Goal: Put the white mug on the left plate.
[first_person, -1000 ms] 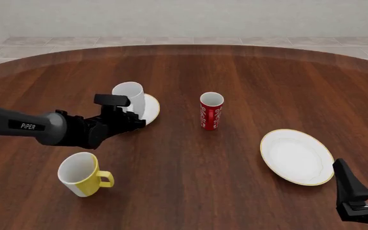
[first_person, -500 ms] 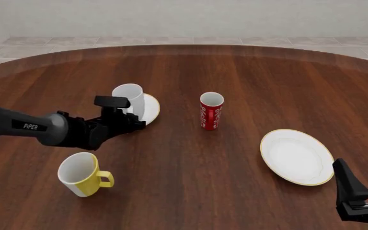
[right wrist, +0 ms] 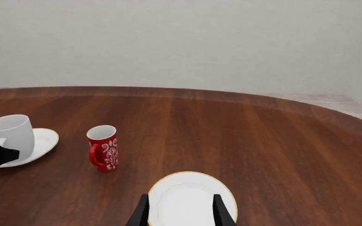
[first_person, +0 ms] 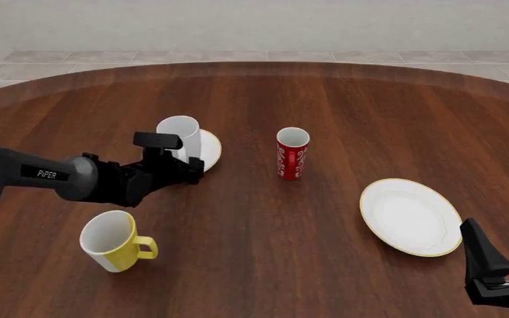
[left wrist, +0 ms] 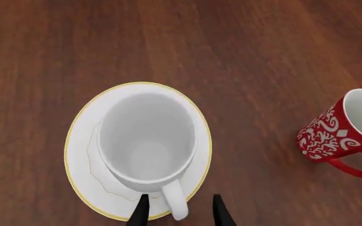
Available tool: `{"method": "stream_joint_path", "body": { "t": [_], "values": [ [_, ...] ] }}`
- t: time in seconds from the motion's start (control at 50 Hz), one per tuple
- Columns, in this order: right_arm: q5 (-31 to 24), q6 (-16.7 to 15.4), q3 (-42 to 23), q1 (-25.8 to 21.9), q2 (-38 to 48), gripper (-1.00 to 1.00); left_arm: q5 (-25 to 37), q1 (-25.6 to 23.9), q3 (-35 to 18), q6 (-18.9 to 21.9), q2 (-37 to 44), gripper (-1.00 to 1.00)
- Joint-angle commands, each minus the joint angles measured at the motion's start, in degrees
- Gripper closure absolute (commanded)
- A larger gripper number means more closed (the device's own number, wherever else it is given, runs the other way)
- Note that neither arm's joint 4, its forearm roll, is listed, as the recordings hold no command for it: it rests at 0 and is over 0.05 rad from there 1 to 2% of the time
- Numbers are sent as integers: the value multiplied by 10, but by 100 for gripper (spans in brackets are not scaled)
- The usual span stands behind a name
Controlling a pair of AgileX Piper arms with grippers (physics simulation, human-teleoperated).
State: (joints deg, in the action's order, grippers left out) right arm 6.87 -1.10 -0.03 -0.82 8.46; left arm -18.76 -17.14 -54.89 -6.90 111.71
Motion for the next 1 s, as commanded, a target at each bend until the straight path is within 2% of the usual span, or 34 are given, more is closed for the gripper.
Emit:
{"method": "stream_joint_path", "body": {
  "t": [0.02,0.36,0.52,0.72,1.0],
  "values": [
    [4,-1,0,0,5,-100,1,4,-2,3,2,-100],
    [2,-2,0,-1,3,-100,6,4,6,2,-7,-100],
    [-6,-2,0,-1,-6,-100,17,4,23,3,-38,-100],
    [-5,-1,0,-1,-7,-100,37,-2,60,10,-114,-100],
    [-21,-3,0,-2,-25,-100,94,-25,118,5,-263,-100]
  ]
}}
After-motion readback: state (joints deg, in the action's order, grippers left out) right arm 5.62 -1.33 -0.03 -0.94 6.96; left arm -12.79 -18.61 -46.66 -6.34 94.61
